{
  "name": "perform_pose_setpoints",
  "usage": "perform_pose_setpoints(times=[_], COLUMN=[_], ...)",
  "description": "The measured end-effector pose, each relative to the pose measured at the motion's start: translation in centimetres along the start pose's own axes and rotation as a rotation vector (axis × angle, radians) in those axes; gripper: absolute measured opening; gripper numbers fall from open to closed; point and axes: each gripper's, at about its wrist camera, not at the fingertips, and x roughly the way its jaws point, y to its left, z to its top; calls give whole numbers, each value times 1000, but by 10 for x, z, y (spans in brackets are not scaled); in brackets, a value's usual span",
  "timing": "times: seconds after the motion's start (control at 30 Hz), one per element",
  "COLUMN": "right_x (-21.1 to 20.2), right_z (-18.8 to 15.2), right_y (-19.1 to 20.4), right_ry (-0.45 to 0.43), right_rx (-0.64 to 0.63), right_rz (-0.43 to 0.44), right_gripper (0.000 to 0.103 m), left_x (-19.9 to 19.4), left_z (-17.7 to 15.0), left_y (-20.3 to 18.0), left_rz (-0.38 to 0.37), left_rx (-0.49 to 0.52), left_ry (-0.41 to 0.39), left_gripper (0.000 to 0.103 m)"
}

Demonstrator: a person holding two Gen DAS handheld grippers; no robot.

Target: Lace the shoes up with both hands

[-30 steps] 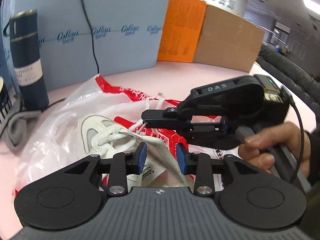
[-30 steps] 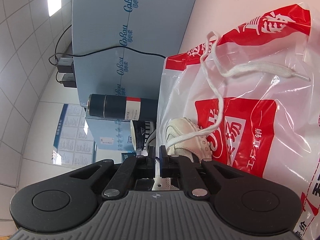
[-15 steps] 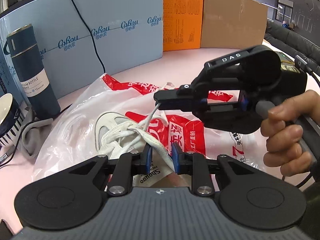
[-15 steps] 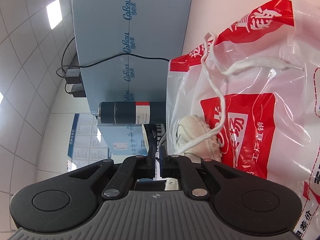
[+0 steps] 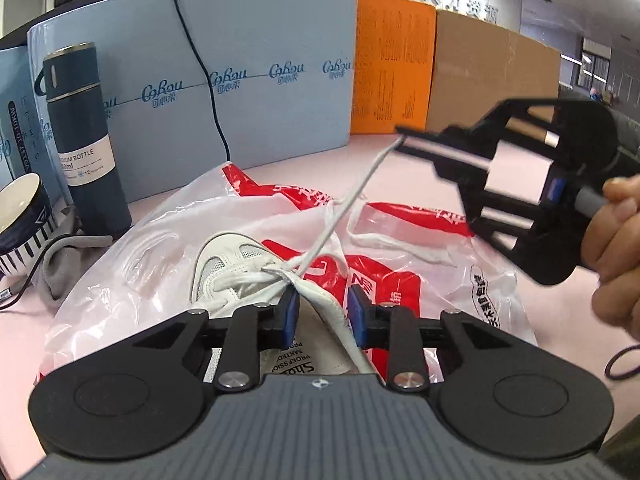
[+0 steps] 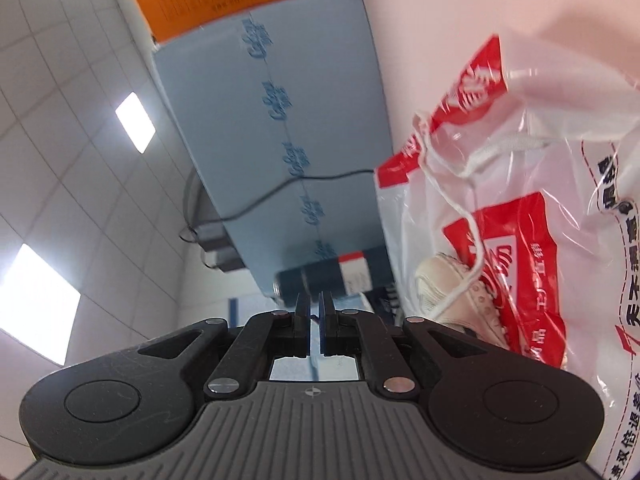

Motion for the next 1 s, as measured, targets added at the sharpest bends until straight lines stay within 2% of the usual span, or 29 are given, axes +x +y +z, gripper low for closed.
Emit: perform_pose_setpoints(times=[0.17,0.3,0.4,0.47,0.53,0.57,0.6,0.63,0.67,0.73,0.8,0.83,0.9,1.0], right_x=[-26,-39,-63,-78,-73,-70,-59,-48,-37,-14,6,14,31,42], right_z=[9,11,9,8,9,10,10,9,4,-6,-13,-16,-21,-27], right_y=[13,47,50,54,58,59,54,48,40,25,11,5,-5,-11], right_ry=[-107,-115,-274,-378,-331,-305,-217,-132,-77,30,88,107,143,148], right_rx=[21,-259,-284,-328,-363,-377,-333,-288,-246,-162,-131,-124,-112,-129], right_rz=[85,-102,-150,-243,-297,-321,-305,-288,-281,-270,-334,-355,-398,-448], right_gripper=[4,4,4,5,5,13,26,60,68,67,63,62,51,45], left_x=[0,0,-2,-2,-2,-2,-2,-2,-1,-2,-4,-4,-7,-10], left_z=[-1,-2,-3,-3,-3,-3,-3,-2,-2,-2,-2,-2,-2,-2], left_y=[2,3,3,3,3,3,3,2,2,1,1,1,-1,-4], left_rz=[-7,-12,-19,-22,-29,-32,-34,-34,-34,-35,-38,-36,-22,0], left_rx=[-7,-12,-21,-23,-24,-24,-24,-23,-22,-16,-10,-5,22,55], left_ry=[-4,-6,-10,-10,-12,-12,-12,-11,-10,-10,-12,-14,-18,-28], left_gripper=[25,26,28,28,30,30,31,31,31,33,34,34,34,34])
